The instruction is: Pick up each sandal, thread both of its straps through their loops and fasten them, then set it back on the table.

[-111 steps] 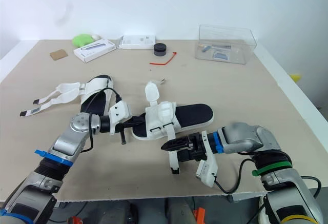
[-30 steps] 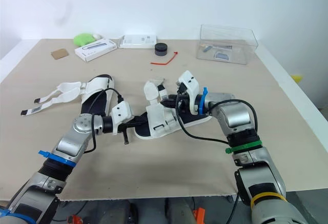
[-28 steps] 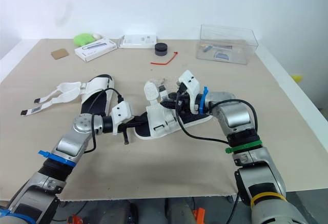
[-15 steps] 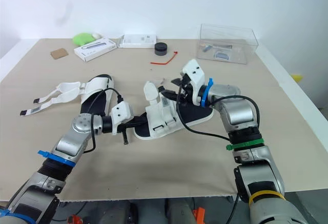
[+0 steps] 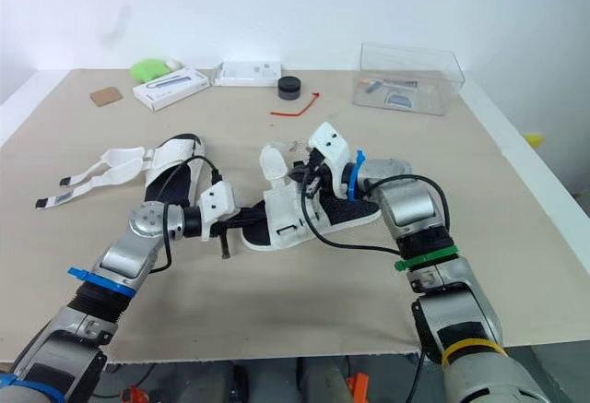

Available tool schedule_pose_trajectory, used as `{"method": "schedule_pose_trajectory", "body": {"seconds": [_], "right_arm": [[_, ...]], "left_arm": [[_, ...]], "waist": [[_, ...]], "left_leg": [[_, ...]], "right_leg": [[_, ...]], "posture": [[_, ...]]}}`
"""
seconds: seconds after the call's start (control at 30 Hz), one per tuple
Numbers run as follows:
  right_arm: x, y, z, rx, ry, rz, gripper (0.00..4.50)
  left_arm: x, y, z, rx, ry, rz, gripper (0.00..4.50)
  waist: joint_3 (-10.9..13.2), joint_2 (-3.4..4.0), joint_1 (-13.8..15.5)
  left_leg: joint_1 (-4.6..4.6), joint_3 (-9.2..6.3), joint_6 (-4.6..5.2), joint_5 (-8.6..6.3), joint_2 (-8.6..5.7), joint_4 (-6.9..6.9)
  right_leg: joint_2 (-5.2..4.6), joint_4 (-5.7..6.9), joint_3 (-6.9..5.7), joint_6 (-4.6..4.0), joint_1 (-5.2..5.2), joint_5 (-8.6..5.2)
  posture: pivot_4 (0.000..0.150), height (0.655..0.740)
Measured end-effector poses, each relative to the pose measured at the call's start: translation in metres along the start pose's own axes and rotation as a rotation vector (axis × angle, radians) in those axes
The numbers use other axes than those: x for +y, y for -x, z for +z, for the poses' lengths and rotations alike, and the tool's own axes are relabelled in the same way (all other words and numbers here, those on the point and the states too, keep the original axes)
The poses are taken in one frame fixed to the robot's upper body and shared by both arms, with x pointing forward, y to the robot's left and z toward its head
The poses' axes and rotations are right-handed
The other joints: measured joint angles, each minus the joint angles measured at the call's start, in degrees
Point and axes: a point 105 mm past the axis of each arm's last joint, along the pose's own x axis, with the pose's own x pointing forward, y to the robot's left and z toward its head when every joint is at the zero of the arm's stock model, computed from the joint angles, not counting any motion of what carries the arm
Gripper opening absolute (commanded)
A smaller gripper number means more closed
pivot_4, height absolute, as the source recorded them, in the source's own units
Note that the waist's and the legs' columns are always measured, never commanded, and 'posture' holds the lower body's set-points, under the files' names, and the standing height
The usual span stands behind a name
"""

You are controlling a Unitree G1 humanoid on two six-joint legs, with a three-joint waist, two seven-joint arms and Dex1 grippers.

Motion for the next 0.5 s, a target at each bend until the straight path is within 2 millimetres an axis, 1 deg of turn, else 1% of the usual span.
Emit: {"method": "schedule_pose_trajectory", "body": {"seconds": [0.07, 0.17, 0.27, 0.5], "right_arm": [[-0.004, 0.002, -0.004, 0.018, 0.006, -0.015, 0.03], [-0.007, 0.007, -0.015, 0.055, -0.006, -0.034, 0.03], [-0.001, 0.010, -0.031, 0.088, -0.046, -0.031, 0.03], [0.016, 0.016, -0.032, 0.095, -0.082, -0.029, 0.03]], "left_arm": [[0.001, 0.001, -0.001, 0.006, -0.001, 0.001, 0.00], [0.004, 0.004, -0.002, 0.016, -0.011, 0.007, 0.00], [0.010, 0.007, -0.004, 0.030, -0.016, 0.018, 0.00], [0.023, 0.013, -0.007, 0.055, -0.035, 0.040, 0.00]], "waist": [[0.00, 0.00, 0.00], [0.00, 0.00, -0.01], [0.00, 0.00, -0.05], [0.01, 0.00, -0.12]], "left_leg": [[0.01, -0.01, 0.00, 0.00, 0.01, 0.00], [0.00, -0.02, 0.00, 0.00, 0.03, -0.02], [-0.01, -0.03, 0.00, 0.00, 0.04, -0.06], [-0.05, -0.08, -0.05, -0.04, 0.10, -0.10]], "right_leg": [[0.01, 0.01, -0.01, -0.01, 0.00, -0.01], [0.03, 0.01, -0.02, -0.05, -0.01, -0.03], [0.05, 0.01, -0.02, -0.07, -0.04, -0.05], [0.10, 0.02, -0.10, -0.13, -0.07, -0.11]], "posture": [[0.150, 0.7400], [0.150, 0.7400], [0.150, 0.7400], [0.150, 0.7400]]}}
